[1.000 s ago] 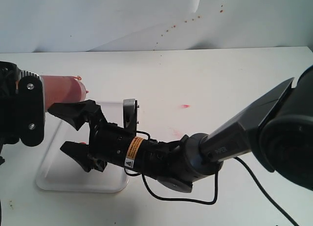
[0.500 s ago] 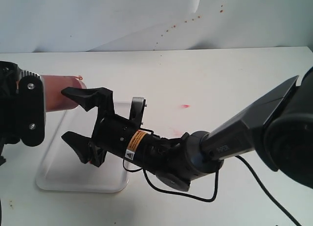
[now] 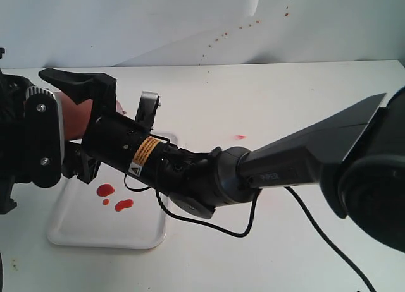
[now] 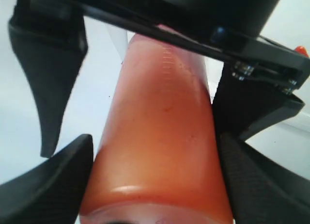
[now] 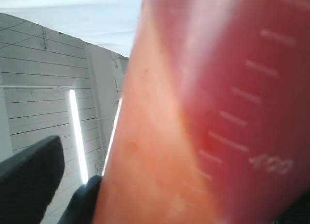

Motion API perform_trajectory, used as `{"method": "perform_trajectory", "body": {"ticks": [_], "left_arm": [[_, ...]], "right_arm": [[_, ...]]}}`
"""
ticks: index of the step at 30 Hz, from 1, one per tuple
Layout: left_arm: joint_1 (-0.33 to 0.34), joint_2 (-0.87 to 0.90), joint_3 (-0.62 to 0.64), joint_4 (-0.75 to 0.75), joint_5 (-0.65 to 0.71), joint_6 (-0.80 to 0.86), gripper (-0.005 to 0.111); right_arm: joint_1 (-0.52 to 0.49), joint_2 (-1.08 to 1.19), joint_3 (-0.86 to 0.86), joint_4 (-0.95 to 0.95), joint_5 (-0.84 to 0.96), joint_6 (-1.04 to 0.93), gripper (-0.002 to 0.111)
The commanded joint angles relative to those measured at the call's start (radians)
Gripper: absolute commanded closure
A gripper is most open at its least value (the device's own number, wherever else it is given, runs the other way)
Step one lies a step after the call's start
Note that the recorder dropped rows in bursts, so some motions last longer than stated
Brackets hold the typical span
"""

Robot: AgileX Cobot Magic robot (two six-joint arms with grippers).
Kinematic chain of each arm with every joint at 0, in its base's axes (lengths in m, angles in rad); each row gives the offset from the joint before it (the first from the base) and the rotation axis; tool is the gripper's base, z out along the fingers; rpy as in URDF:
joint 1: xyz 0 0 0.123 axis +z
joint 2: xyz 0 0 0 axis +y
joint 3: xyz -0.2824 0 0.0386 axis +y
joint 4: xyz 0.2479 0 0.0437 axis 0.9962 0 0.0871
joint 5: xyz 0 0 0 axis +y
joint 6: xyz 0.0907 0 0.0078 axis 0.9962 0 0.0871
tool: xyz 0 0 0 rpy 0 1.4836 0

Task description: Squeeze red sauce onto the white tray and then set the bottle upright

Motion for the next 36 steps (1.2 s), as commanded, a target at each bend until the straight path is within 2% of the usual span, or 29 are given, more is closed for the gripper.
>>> {"method": "perform_trajectory", "body": {"ticks": [1, 3, 8, 13, 17, 22, 29, 31, 36], "left_arm": [[-0.003, -0.007, -0.004, -0.021, -0.005, -0.015, 0.107], [-0.003, -0.007, -0.004, -0.021, -0.005, -0.015, 0.107], [-0.003, -0.007, -0.004, -0.025, 0.003, -0.015, 0.107], [-0.003, -0.007, -0.004, -0.058, 0.007, -0.015, 0.107], [-0.003, -0.007, -0.004, -0.082, 0.027, -0.015, 0.107], [-0.003, -0.007, -0.004, -0.12, 0.079, -0.015, 0.107], [-0.003, -0.007, -0.004, -0.305, 0.02, -0.013, 0.107], [-0.003, -0.007, -0.004, -0.343, 0.015, -0.013, 0.107], [-0.003, -0.004, -0.004, -0.431, -0.001, -0.013, 0.107]], "right_arm": [[-0.001, -0.014, -0.015, -0.004, -0.043, -0.03, 0.014], [-0.001, -0.014, -0.015, -0.008, -0.043, -0.03, 0.024], [-0.003, -0.014, -0.013, 0.018, -0.043, -0.106, 0.059], [-0.003, -0.014, -0.013, 0.019, -0.043, -0.166, 0.084], [-0.003, -0.014, -0.013, -0.02, -0.043, -0.295, 0.107], [-0.006, -0.016, -0.013, -0.061, 0.018, -0.429, 0.108], [-0.034, -0.038, -0.013, -0.192, 0.139, -0.615, 0.108], [-0.038, -0.054, -0.013, -0.233, 0.206, -0.658, 0.108], [-0.036, -0.147, -0.013, -0.328, 0.513, -0.837, 0.108]]}}
